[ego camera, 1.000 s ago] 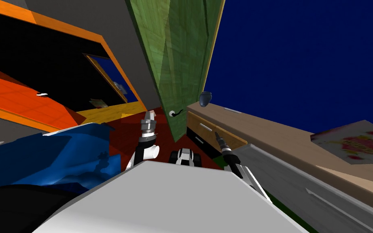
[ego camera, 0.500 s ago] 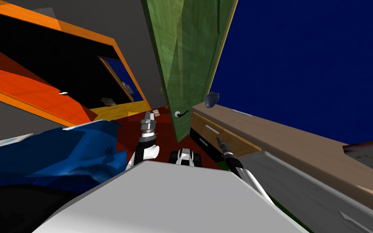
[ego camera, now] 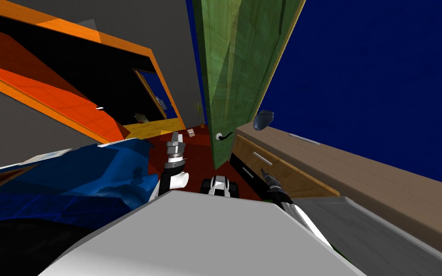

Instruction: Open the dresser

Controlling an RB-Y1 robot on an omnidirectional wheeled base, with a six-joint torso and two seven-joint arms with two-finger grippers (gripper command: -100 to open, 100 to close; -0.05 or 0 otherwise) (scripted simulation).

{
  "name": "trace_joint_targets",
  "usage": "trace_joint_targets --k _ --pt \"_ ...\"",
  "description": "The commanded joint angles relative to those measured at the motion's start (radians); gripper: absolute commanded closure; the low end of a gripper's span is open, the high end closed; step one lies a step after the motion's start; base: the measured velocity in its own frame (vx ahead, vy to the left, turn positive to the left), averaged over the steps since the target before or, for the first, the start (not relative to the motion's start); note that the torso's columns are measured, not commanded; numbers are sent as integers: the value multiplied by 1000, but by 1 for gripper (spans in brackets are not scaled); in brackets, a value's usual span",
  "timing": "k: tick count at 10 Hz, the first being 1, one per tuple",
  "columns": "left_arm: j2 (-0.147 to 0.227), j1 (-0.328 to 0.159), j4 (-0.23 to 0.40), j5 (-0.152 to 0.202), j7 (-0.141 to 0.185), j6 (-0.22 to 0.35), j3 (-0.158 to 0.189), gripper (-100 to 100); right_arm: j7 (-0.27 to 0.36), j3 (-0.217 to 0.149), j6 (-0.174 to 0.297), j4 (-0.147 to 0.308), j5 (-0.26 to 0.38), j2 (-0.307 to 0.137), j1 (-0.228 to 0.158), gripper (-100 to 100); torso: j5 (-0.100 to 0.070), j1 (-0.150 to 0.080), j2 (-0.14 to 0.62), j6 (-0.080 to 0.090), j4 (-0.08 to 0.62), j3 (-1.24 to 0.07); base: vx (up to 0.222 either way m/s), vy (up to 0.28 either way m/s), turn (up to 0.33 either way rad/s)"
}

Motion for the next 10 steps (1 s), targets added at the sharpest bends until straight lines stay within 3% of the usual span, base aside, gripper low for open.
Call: trace_joint_targets --k 1,2,3,4,5,6,7,10 --pt "0 0 0 0 0 0 0 0 4 -10 35 53 67 -12 8 -100 0 2 0 -1 0 0 36 83 80" --pt "0 0 0 0 0 0 0 0 8 -13 75 91 100 -31 15 -100 1 2 -1 0 0 -1 45 95 208" --pt "0 0 0 0 0 0 0 0 8 -13 75 91 115 -31 15 -100 1 3 -2 -1 -1 -1 39 85 68" --pt "0 0 0 0 0 0 0 0 12 -16 115 129 152 -49 20 -100 1 3 -2 0 -1 -1 55 94 131" --pt "0 0 0 0 0 0 0 0 12 -16 115 129 163 -49 20 -100 1 3 -2 -1 -1 -1 45 76 81" --pt "0 0 0 0 0 0 0 0 16 -19 154 166 198 -68 26 -100 1 2 -1 0 0 -1 53 95 155" --pt "0 0 0 0 0 0 0 0 16 -19 154 167 209 -68 26 -100 1 3 -2 -1 0 -1 44 87 73" --pt "0 0 0 0 0 0 0 0 23 -25 230 242 282 -103 37 -100 1 2 -1 0 0 -1 51 91 136"
